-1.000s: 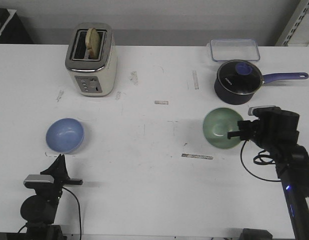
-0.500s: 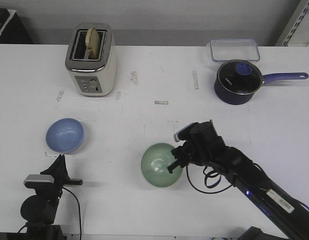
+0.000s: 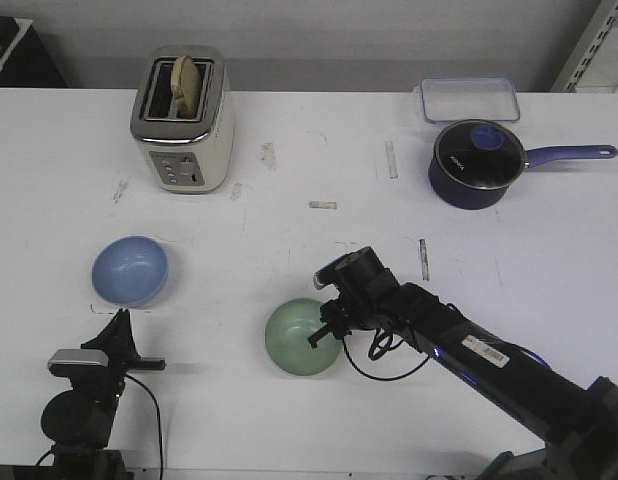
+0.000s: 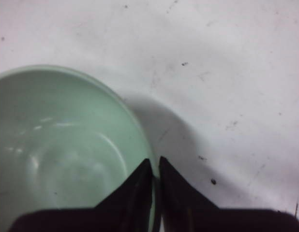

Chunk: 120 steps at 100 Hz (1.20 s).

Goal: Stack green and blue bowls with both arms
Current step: 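Drag the green bowl with the right gripper toward the table center, then release the green bowl and retract the right gripper to rest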

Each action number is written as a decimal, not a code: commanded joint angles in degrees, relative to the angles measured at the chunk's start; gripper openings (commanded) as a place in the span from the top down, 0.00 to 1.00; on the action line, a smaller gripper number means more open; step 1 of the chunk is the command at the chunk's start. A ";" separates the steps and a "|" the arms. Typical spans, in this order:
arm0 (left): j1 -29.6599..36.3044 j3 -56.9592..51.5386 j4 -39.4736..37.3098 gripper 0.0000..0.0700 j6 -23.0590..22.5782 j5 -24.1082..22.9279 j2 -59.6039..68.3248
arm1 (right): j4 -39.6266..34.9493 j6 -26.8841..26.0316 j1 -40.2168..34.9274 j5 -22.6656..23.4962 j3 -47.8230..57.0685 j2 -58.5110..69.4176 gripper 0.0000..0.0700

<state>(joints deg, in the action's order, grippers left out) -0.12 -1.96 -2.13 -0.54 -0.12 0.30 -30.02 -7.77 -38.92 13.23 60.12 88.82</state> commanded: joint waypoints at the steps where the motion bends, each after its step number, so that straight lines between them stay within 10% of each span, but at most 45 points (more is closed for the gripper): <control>1: -0.02 1.18 -0.48 1.00 0.15 0.02 -0.11 | 0.39 -0.37 -0.52 -0.15 0.74 1.25 0.94; 18: -0.02 1.18 -0.52 1.00 0.13 0.02 -0.11 | 0.44 -0.39 -0.50 0.46 0.76 1.18 0.37; 36: -0.02 1.18 -0.55 1.00 0.13 0.02 -0.11 | -0.11 -0.37 -0.02 0.31 2.12 -1.44 0.33; 52: -0.02 1.18 -0.57 1.00 0.11 0.02 -0.11 | 0.35 -0.28 1.57 0.26 4.61 -6.97 0.41; 71: -0.02 1.18 -0.59 1.00 0.11 0.02 -0.11 | 1.27 -0.04 6.05 -2.82 5.07 -16.55 1.00; 120: -0.02 1.18 -0.96 1.00 1.42 0.02 -0.11 | -1.38 3.78 19.02 -16.44 -11.50 -43.69 1.00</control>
<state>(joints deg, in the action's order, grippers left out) -0.12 -1.96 -2.39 -0.47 -0.12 0.30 -32.99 -4.86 -20.71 -3.07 52.64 48.45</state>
